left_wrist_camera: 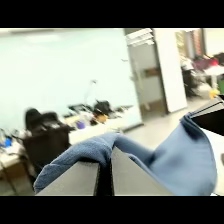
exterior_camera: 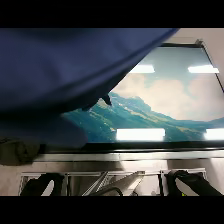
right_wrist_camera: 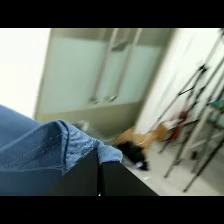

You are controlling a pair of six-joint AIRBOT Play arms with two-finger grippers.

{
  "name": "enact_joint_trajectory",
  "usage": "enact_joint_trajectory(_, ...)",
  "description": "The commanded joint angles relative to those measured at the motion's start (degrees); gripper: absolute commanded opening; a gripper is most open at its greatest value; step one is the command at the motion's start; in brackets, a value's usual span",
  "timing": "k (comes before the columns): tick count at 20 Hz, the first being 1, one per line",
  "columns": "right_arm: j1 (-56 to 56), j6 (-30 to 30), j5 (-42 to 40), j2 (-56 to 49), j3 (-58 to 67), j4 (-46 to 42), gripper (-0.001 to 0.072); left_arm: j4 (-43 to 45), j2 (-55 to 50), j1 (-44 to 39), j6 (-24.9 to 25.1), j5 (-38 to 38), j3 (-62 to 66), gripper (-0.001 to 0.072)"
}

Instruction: Fold the shirts.

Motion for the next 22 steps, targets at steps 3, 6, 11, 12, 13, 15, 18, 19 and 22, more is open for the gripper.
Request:
enact_joint_trajectory(3,-0.04,0.83,2.60,-8.90,2.16,-4.46,0.0014,5.35,-5.73,0.00,-2.29,-2.82,-7.41,0.0018)
enact_joint_trajectory(6,0.07,2.78,6.80,-17.00,-3.67,-4.46,0.0013,-0.26,-17.57,-0.92,2.89,-1.55,-15.74,0.0018)
enact_joint_trajectory(11,0.07,3.63,4.76,-32.48,-11.43,-6.40,0.0014,-2.38,-47.12,-6.14,10.71,1.79,-13.38,0.0018)
enact_joint_trajectory(12,0.07,4.87,4.15,-35.50,-11.45,-8.33,0.0013,-2.49,-53.16,-6.45,9.70,1.07,-9.97,0.0018)
enact_joint_trajectory(13,0.07,6.29,3.52,-38.27,-11.45,-11.06,0.0013,-3.08,-58.97,-6.43,8.33,-0.02,-6.08,0.0019)
enact_joint_trajectory(15,0.04,9.99,2.05,-42.03,-11.45,-18.86,0.0013,-3.32,-67.45,-6.12,5.11,-2.71,1.33,0.0398)
enact_joint_trajectory(18,-0.46,16.48,1.86,-44.50,-11.45,-29.94,0.0013,-3.28,-70.27,-3.89,-0.11,-4.02,4.61,0.0692)
enact_joint_trajectory(19,-1.11,17.84,1.79,-44.63,-11.47,-31.47,0.0013,-3.28,-69.57,-2.49,-1.81,-5.79,4.52,0.0692)
enact_joint_trajectory(22,-5.51,20.28,1.68,-44.63,-11.47,-31.89,0.0013,-3.26,-63.54,2.40,-6.64,-15.54,-2.73,0.0691)
